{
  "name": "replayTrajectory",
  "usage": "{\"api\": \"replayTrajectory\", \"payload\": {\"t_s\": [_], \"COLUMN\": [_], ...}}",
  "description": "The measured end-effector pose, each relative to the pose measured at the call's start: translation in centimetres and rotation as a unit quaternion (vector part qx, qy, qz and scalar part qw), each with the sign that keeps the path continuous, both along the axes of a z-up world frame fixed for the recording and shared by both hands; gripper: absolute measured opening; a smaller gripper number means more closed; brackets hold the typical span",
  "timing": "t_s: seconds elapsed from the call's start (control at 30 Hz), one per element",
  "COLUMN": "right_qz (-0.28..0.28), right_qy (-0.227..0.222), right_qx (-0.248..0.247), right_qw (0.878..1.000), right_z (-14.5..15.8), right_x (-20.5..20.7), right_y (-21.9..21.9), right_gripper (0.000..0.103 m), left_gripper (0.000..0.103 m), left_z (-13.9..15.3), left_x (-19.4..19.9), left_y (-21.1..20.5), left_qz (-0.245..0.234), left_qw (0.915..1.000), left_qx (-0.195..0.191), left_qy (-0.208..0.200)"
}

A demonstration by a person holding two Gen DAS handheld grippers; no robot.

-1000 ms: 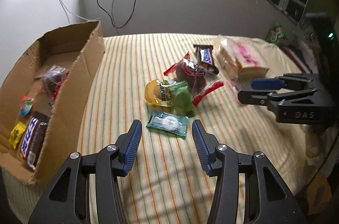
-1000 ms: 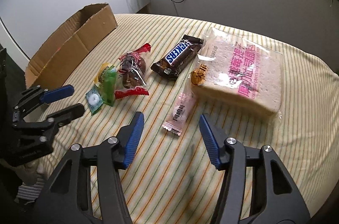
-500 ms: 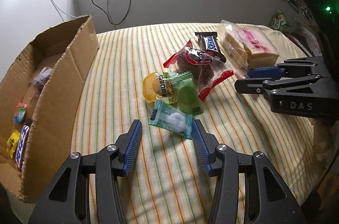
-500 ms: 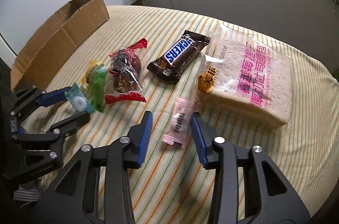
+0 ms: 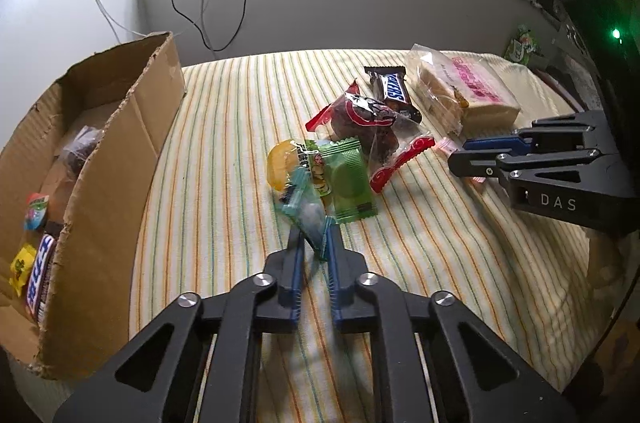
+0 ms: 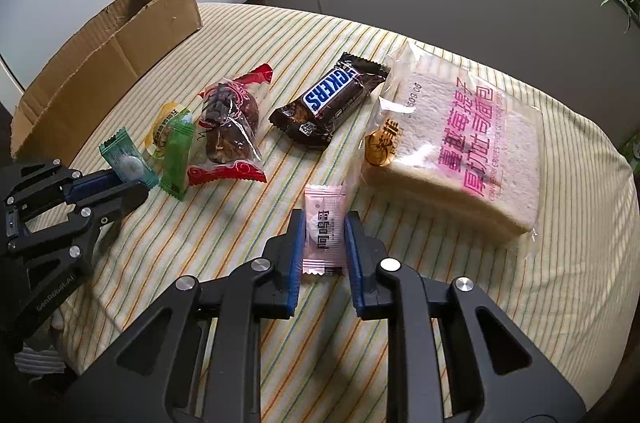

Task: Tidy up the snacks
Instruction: 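Grasp the pink-wrapped candy with the right tool while the left tool grasps the green jelly cup, then carry both items over the box and open both tools to drop them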

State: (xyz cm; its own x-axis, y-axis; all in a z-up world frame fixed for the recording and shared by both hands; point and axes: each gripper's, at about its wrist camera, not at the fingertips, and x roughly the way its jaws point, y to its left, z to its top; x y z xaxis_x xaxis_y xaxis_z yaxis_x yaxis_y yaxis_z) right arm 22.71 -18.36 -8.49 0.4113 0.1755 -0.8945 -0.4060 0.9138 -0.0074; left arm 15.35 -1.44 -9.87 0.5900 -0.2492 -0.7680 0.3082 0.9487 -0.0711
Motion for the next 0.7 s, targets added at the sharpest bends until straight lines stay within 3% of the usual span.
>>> {"api": "replayTrajectory", "payload": {"t_s": [0.2,0.7], "right_qz": [-0.003,-0.008], "right_qy": [-0.001,-0.013], "right_qx": [0.012,0.025], "right_qw": [1.0,1.0], "right_z": [0.2,1.6], "right_x": [-0.3,-1.3], "right_y": [-0.6,-1.7], "right_gripper": [0.02,0.02], "left_gripper": [0.006,0.005], "left_z": [0.4,1.6], "left_x": [0.0,-0.5], "left_y": [0.9,1.8], "left_qz": [0.009,0.023], "left_qw": [0.9996,0.9981], "left_qx": [-0.028,-0.056], "left_qy": [0.0,-0.011]}}
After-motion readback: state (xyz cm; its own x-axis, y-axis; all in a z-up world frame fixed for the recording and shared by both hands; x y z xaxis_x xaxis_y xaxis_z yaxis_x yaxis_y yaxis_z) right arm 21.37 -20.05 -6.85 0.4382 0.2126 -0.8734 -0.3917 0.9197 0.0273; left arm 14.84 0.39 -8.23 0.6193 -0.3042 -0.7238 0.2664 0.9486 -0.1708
